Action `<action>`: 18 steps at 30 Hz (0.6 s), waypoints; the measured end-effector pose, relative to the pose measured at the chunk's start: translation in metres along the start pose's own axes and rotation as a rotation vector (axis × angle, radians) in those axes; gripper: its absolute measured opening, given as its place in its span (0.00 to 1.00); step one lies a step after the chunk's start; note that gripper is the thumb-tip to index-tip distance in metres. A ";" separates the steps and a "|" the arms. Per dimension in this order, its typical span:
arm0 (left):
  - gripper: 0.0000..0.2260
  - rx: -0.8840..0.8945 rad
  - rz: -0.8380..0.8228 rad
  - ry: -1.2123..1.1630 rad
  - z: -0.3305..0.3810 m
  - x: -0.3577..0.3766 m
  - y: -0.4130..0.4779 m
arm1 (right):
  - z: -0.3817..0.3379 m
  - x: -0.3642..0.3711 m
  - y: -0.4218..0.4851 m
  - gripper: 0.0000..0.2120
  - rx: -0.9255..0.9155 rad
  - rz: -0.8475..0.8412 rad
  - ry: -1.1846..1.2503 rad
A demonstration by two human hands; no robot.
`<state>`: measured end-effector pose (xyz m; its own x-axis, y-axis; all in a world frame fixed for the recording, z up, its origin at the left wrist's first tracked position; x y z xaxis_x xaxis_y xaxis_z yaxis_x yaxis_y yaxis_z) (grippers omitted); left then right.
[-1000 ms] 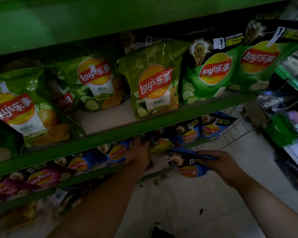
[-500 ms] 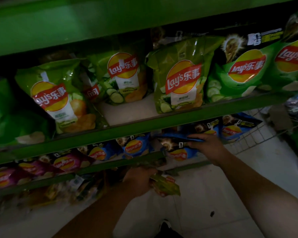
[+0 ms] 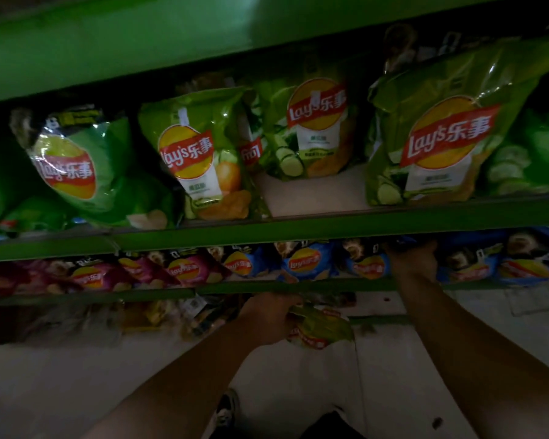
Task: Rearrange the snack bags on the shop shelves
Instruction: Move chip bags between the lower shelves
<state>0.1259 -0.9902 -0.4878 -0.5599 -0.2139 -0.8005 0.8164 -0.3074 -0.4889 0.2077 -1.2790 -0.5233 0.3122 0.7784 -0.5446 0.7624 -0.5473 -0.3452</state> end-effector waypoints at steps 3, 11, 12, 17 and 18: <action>0.18 -0.023 0.011 0.017 0.000 -0.015 0.002 | -0.001 -0.005 -0.014 0.40 -0.029 0.062 -0.088; 0.14 0.065 0.122 0.005 0.027 -0.059 0.002 | -0.028 -0.005 -0.006 0.21 -0.326 -0.113 -0.177; 0.15 0.075 0.140 -0.007 0.032 -0.065 0.000 | -0.031 -0.010 -0.008 0.20 -0.343 -0.098 -0.244; 0.19 0.130 0.198 -0.105 0.056 -0.097 -0.013 | -0.048 -0.044 -0.036 0.13 -0.439 -0.074 -0.470; 0.19 0.140 0.216 -0.129 0.060 -0.106 -0.016 | -0.055 -0.051 -0.046 0.10 -0.477 -0.094 -0.413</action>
<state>0.1636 -1.0177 -0.3741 -0.3955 -0.4021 -0.8258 0.8964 -0.3649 -0.2516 0.1879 -1.2770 -0.4380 0.0602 0.5817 -0.8112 0.9741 -0.2116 -0.0794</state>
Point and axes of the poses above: each hand's wrist, its own y-axis towards the middle knuckle, its own x-axis out of the palm, z = x × y, the point moved 9 cm from there along y, towards the middle knuckle, and after that the axes turned 6 degrees about -x, right-handed, at the moved point
